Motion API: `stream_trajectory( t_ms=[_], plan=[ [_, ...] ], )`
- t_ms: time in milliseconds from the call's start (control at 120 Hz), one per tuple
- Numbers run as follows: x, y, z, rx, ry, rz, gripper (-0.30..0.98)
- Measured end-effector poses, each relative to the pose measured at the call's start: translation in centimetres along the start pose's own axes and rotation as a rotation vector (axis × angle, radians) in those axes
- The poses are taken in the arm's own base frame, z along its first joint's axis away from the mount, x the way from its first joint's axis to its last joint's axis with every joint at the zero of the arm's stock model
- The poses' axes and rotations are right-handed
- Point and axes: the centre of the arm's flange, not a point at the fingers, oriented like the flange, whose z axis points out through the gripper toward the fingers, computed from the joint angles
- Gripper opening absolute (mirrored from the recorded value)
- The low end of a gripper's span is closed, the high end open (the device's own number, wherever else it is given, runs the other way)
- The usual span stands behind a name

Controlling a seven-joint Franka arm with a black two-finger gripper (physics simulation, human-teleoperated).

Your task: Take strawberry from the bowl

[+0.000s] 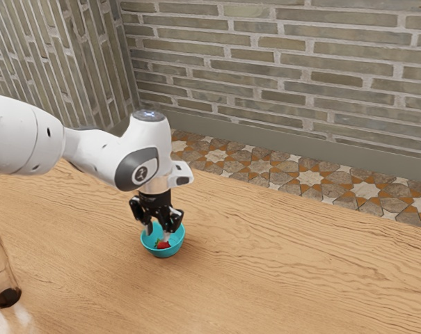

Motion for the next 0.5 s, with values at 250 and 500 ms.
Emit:
stream_trajectory(
  t_ms=[250, 500],
  plan=[
    [0.4, -0.3, 1.5, -0.038, 0.028, -0.048, 0.27],
    [0.9, -1.0, 3.6, -0.029, 0.024, -0.074, 0.26]
  ],
)
